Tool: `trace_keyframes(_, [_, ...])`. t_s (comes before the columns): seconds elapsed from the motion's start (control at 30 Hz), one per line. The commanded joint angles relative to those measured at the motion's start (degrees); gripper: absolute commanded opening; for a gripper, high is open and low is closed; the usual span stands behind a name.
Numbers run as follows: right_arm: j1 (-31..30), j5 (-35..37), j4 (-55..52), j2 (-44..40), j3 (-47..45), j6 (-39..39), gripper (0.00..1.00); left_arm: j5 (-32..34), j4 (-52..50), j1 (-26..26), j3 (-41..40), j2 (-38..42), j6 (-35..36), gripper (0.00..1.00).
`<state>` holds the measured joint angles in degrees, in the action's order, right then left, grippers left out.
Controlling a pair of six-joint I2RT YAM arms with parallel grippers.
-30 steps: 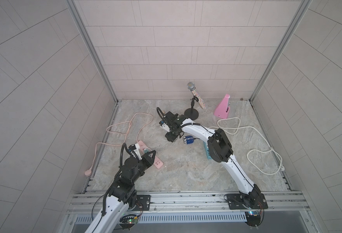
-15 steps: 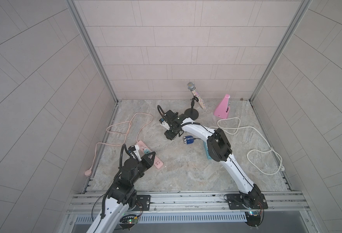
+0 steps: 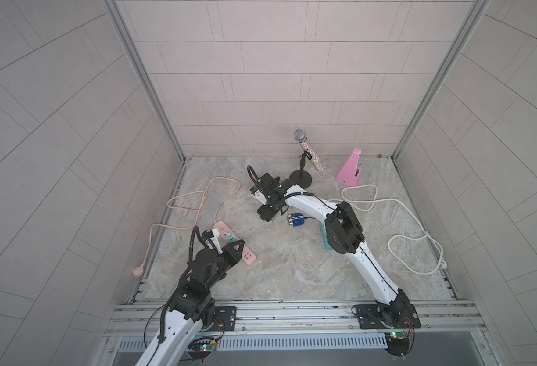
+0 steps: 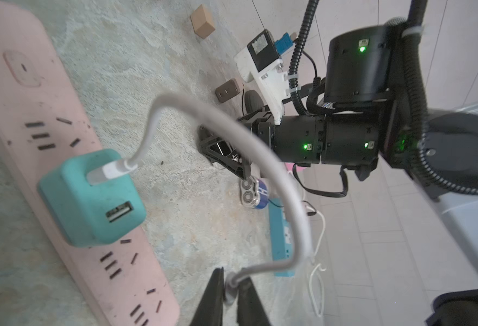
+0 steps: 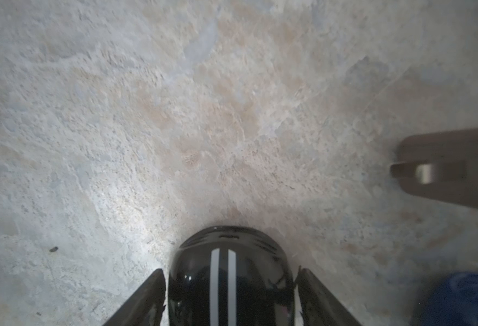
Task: Unplug the electric shaver
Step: Place the charging cable at the center of the board.
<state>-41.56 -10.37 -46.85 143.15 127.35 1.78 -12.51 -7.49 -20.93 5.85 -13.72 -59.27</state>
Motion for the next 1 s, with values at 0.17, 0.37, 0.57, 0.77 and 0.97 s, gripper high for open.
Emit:
trace_keyframes(0.17, [0.1, -0.9, 4.7, -13.3, -11.9, -1.8, 0.78, -2.4, -1.0, 0.1, 5.4, -3.3, 1.3, 0.47])
trace_keyframes(0.37, [-0.2, -0.7, 6.9, -19.5, -18.5, -2.1, 0.79, -4.8, -1.8, 0.1, 8.0, -6.6, 2.2, 0.53])
trace_keyframes(0.57, [-1.0, -0.6, 8.3, -24.4, -23.2, -2.6, 0.78, -3.9, -11.4, 0.1, 16.3, -8.6, 5.8, 0.56])
trace_keyframes(0.77, [-1.8, -1.5, 8.7, -26.9, -25.4, -3.9, 0.79, -4.1, -16.5, 0.1, 18.6, -10.4, 7.6, 0.56])
trace_keyframes(0.97, [-3.1, -1.0, 8.6, -27.6, -26.0, -4.0, 0.79, -7.4, -16.8, 0.1, 17.0, -10.3, 6.5, 0.59])
